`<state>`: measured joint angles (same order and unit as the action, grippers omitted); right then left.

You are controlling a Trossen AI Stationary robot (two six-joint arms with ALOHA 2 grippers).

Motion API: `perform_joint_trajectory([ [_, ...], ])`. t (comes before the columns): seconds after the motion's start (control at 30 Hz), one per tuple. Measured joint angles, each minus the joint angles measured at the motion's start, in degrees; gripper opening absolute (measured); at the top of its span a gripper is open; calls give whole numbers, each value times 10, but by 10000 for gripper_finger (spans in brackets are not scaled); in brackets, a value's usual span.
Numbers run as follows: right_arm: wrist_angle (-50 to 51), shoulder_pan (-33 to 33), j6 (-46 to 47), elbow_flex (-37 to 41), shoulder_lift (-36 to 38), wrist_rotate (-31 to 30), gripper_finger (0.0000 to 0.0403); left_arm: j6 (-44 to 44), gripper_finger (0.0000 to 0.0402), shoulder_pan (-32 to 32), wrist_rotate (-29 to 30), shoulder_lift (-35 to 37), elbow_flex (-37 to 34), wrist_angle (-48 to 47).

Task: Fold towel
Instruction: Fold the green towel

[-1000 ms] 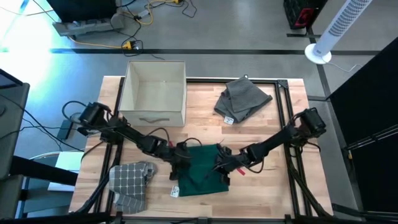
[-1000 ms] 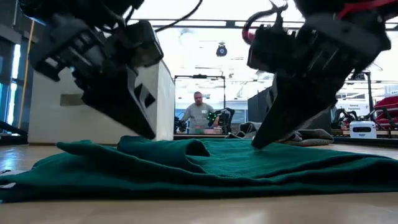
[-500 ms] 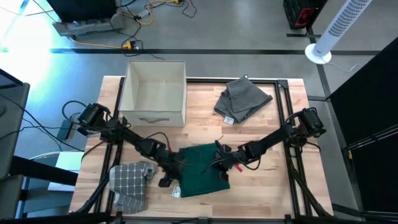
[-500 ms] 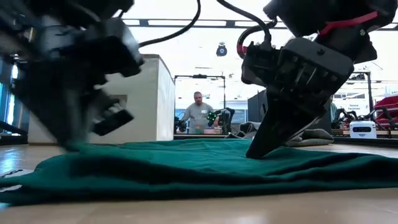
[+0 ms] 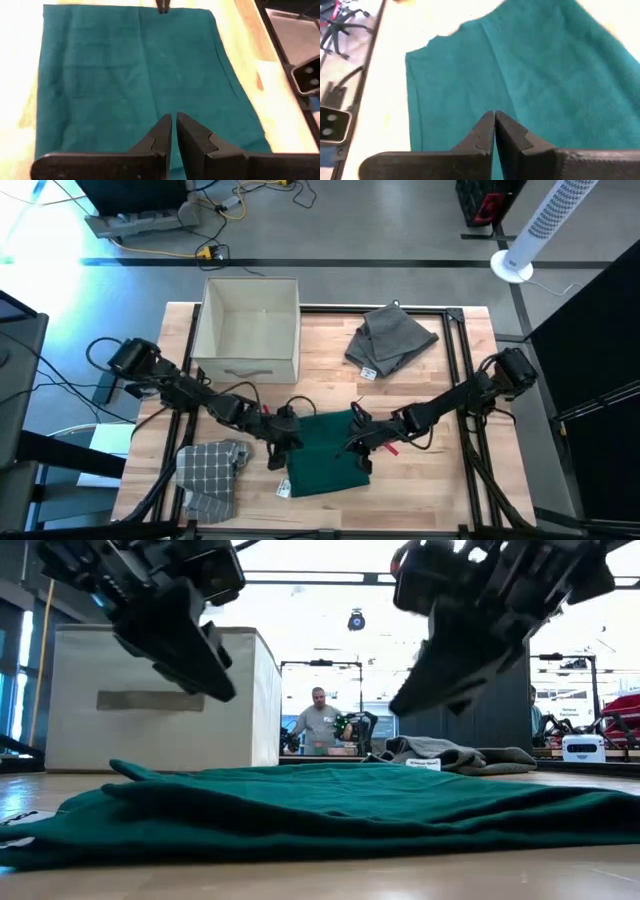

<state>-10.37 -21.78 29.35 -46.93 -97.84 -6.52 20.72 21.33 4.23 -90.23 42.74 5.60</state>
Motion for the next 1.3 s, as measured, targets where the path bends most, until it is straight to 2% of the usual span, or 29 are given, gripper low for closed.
perform_joint_trajectory([
  [0.2,26,3,6,0,-48,4,0,-3,20,-3,-16,-66,0,1],
  [0.4,56,3,34,0,-49,8,0,21,20,1,-49,-94,0,-9],
  [0.53,60,2,34,0,-26,26,0,32,20,1,-52,-69,-1,-28],
  [0.7,66,-1,11,-10,13,26,0,58,20,3,-49,6,0,-45],
  [0.83,126,-1,-25,-25,27,26,0,67,14,13,-37,51,0,-75],
  [0.9,183,5,13,-37,27,34,0,82,11,18,-37,61,0,-100],
  [1.03,291,29,208,-59,28,91,0,164,9,24,-37,70,0,-140],
  [1.13,317,33,326,-69,28,114,1,187,9,36,-37,73,0,-161],
  [1.2,309,32,349,-73,28,118,1,181,9,47,-37,73,0,-171],
  [1.3,294,33,336,-79,28,114,1,165,9,69,-32,72,0,-206],
])
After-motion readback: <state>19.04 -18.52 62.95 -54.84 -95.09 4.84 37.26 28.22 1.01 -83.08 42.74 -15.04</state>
